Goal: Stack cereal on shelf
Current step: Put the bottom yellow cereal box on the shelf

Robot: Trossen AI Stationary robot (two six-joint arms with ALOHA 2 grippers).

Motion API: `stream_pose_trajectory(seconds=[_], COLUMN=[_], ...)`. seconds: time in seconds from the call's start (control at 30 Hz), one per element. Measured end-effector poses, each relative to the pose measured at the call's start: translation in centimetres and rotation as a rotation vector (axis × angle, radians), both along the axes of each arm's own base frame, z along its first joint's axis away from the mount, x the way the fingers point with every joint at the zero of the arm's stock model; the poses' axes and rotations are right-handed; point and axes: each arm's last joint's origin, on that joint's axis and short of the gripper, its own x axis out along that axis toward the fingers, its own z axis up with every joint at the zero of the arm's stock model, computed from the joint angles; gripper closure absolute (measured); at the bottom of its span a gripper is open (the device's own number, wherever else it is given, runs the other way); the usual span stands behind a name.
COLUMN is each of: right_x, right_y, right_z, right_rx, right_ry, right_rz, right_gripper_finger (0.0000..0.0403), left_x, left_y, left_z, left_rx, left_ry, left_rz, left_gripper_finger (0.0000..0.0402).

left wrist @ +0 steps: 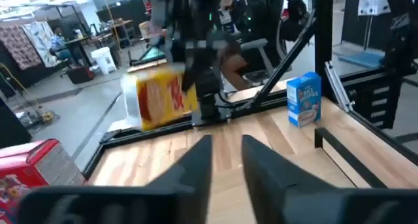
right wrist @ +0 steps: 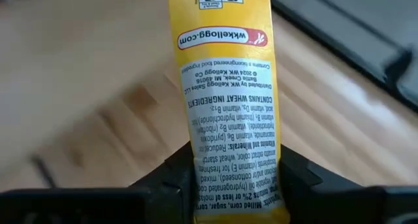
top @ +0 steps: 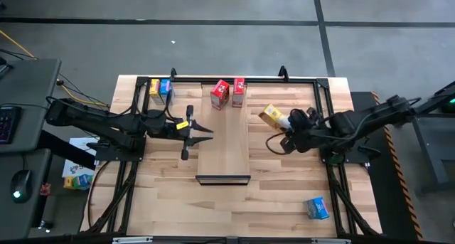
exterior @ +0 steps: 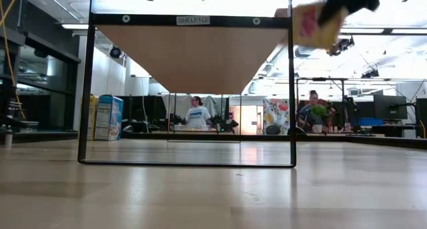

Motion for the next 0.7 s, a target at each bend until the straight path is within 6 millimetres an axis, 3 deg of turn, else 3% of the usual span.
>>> stream_pose_trajectory(seconds=[0.23, 0.37, 0.5, 0.7], right_x=[2.6, 4.5, 6.3, 8.8], right_y=[3.0, 4.9, 6.2, 7.8], right_z=[3.1, 3.9, 4.0, 4.4], right_rx=[-0.084, -0.189, -0.271, -0.431], right_ry=[-0.233, -0.339, -0.403, -0.498], right_rz=[0.231, 0.354, 0.428, 0.511], right_gripper_finger=[0.0276, 0.0276, 0.0276, 0.0276], left_x=[0.0, 0.0, -0.1, -0.2], left_y=[-0.3, -0.9, -1.3, -1.3], left_z=[0.8, 1.0, 1.5, 3.3], left_rx=[0.033, 0.032, 0.021, -0.117], left_ry=[-0.016, -0.033, -0.082, -0.258], left_rz=[-0.016, -0.041, -0.056, -0.048], left_gripper_finger=[0.0181, 0.0125, 0.0096, 0.0093])
